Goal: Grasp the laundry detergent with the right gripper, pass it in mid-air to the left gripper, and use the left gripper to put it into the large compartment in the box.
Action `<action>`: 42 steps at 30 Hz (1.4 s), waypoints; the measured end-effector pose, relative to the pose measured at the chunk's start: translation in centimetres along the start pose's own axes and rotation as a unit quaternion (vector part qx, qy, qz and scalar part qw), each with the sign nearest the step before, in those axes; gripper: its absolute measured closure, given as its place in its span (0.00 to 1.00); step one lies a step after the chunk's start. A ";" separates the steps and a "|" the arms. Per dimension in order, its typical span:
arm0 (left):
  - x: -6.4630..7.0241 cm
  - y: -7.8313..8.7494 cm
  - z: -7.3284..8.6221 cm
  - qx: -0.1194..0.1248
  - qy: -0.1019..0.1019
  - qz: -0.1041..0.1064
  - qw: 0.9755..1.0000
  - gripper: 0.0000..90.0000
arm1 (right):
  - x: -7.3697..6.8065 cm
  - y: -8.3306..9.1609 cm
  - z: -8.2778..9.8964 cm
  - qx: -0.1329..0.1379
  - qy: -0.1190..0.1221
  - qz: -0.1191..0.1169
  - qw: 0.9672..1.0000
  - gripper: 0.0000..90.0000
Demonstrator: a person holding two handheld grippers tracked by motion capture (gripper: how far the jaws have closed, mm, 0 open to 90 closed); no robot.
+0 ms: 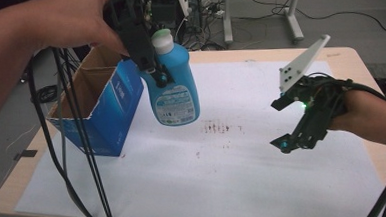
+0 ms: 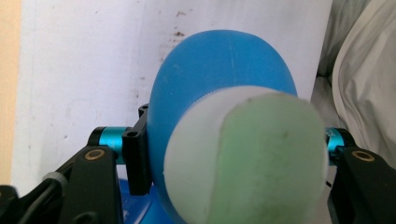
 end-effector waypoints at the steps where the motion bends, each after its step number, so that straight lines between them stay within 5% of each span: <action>1: -0.2 0.3 0.2 -0.001 0.005 -0.002 1.000 0.42 | 0.0 0.2 0.1 0.000 -0.005 -0.002 1.000 0.01; 8: -0.9 2.4 1.5 0.002 0.035 -0.007 0.999 0.42 | 0.2 2.0 0.6 -0.029 0.002 0.008 1.000 0.01; 13: -1.4 4.1 2.8 0.003 0.060 -0.017 0.998 0.42 | 0.5 3.2 1.3 -0.057 0.004 0.059 0.997 0.01; 33: -3.1 10.2 8.8 0.015 0.144 -0.058 0.988 0.42 | 1.2 5.2 2.2 -0.051 -0.007 0.061 0.997 0.01; 42: -3.9 11.1 11.7 0.015 0.170 -0.074 0.983 0.42 | 1.5 4.8 2.3 -0.058 -0.009 0.060 0.996 0.01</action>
Point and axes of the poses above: each handheld gripper's, and its own axes: y roughly backward along the jaws, z roughly out of its underside, x roughly to its right, the point moved 4 cm from there along -y, roughly forward along the jaws, and after that the axes turned 2 degrees about x, right-handed, at the moved point
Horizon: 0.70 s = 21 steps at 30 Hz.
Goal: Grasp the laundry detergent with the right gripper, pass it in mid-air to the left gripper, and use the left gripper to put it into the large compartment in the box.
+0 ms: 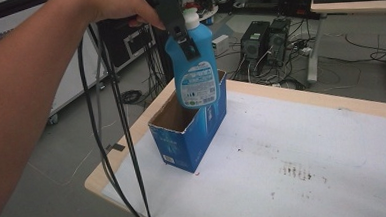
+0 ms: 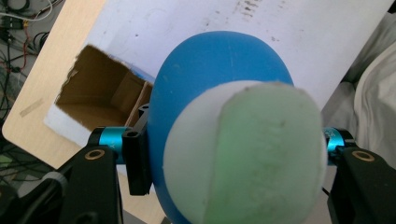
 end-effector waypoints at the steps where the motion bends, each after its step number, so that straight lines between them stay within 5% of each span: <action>1: -0.2 0.0 0.3 -0.002 0.002 -0.003 1.000 0.42 | 0.0 -0.1 0.0 0.000 0.000 0.000 1.000 0.01; 21: -2.7 -3.0 4.0 -0.016 0.017 -0.018 1.000 0.42 | 0.1 -0.2 -0.3 0.003 -0.005 -0.001 1.000 0.01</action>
Point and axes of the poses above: each handheld gripper's, and its own axes: y roughly backward along the jaws, z roughly out of its underside, x roughly to its right, the point moved 4 cm from there along -y, roughly forward along the jaws, and after that the axes turned 2 degrees about x, right-handed, at the moved point
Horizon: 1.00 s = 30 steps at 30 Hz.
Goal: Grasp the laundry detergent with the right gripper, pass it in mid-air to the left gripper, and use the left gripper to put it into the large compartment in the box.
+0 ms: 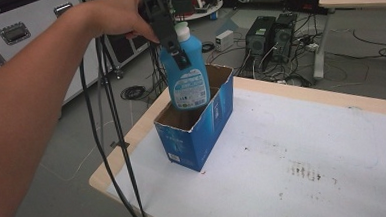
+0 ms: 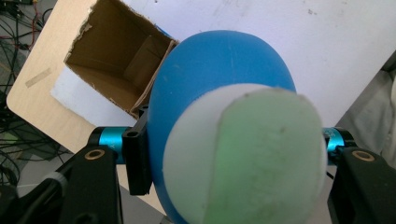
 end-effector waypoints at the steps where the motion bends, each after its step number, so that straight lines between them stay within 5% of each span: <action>1: -0.1 -0.3 0.1 -0.001 0.001 -0.001 1.000 0.42 | 0.0 0.0 0.0 -0.001 -0.002 0.000 1.000 0.01; 30: 0.0 -11.2 3.4 -0.042 -0.003 0.029 0.999 0.42 | -0.1 -1.5 1.0 -0.016 -0.014 -0.013 1.000 0.01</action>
Point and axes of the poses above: each handheld gripper's, and its own axes: y roughly backward along the jaws, z roughly out of its underside, x roughly to its right, the point moved 4 cm from there along -y, roughly forward along the jaws, and after that the axes turned 2 degrees about x, right-handed, at the moved point
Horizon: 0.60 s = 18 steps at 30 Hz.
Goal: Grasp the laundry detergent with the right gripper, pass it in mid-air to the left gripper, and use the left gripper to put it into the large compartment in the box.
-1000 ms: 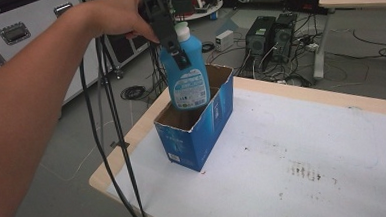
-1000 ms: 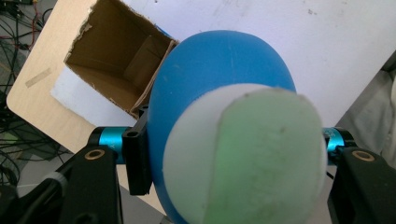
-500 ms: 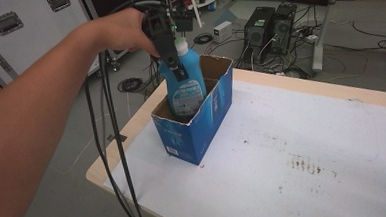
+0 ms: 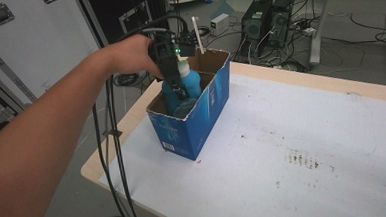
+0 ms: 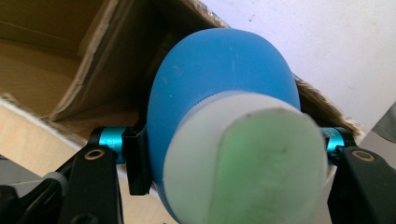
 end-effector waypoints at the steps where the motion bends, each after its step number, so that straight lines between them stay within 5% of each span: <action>1: 0.0 -0.3 0.1 -0.003 -0.001 0.001 1.000 0.42 | 0.0 0.0 0.0 0.001 0.000 0.000 1.000 0.01; 18: -0.2 -3.0 0.7 -0.028 -0.001 0.008 1.000 0.42 | 0.1 -0.5 -0.1 -0.004 0.000 -0.001 1.000 0.01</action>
Point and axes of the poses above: each handheld gripper's, and its own axes: y roughly backward along the jaws, z roughly out of its underside, x roughly to its right, the point moved 4 cm from there along -y, roughly forward along the jaws, and after that the axes turned 2 degrees about x, right-handed, at the moved point
